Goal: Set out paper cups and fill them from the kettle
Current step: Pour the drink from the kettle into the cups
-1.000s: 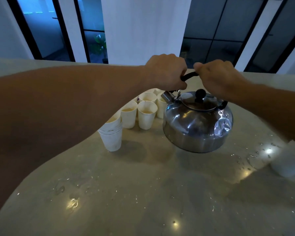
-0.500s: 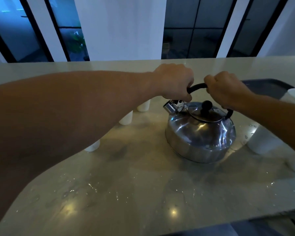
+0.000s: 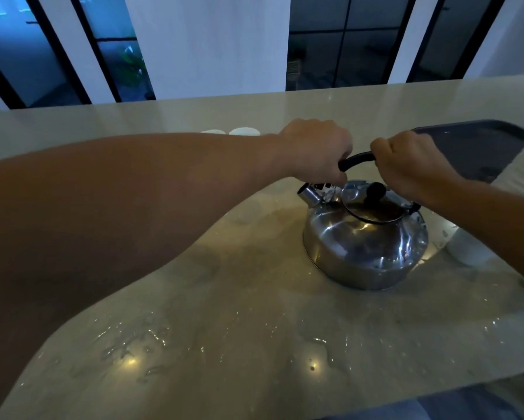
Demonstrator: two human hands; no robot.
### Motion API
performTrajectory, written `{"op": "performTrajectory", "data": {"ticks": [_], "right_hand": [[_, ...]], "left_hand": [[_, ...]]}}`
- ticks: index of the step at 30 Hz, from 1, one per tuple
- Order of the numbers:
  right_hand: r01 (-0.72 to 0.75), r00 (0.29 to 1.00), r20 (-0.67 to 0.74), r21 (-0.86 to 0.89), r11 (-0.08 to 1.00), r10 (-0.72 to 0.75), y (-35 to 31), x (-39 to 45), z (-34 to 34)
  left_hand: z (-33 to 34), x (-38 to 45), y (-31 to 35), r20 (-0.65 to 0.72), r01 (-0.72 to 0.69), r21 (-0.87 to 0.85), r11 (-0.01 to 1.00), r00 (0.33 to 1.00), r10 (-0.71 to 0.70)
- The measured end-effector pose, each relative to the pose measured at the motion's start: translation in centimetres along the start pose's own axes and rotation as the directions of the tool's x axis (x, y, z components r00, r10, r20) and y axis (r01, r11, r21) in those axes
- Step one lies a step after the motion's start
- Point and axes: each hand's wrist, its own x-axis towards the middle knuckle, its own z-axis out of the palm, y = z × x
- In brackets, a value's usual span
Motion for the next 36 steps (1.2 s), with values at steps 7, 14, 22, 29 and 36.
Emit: {"op": "performTrajectory", "data": {"ticks": [7,14,22,29,36], "right_hand": [[0.033,0.997,0.068,-0.029,0.999,-0.031,0.8,0.6,0.0],[0.285,0.945,-0.138,-0.092,0.954,-0.296,-1.6,-0.1,-0.4],[0.481,0.868,0.025,0.2,0.853,-0.496,-11.0,-3.1,3.0],[0.495,0.81,0.071,0.449,0.744,-0.581,-16.8,-6.0,10.4],[0.546,0.779,0.048,0.439,0.714,-0.625,-20.2,-6.0,13.1]], "left_hand": [[0.3,-1.0,-1.0,0.011,0.008,-0.147,0.989,1.0,-0.006],[-4.8,-7.5,-4.5,-0.165,0.049,-0.266,0.963,0.982,-0.096],[-4.5,-22.0,-9.6,-0.461,0.273,-0.582,0.766,0.665,-0.587],[7.1,-29.4,-8.3,-0.211,0.292,-0.897,0.33,0.372,-0.904],[9.7,-26.7,-7.9,-0.098,0.207,-0.949,0.236,0.517,-0.85]]}}
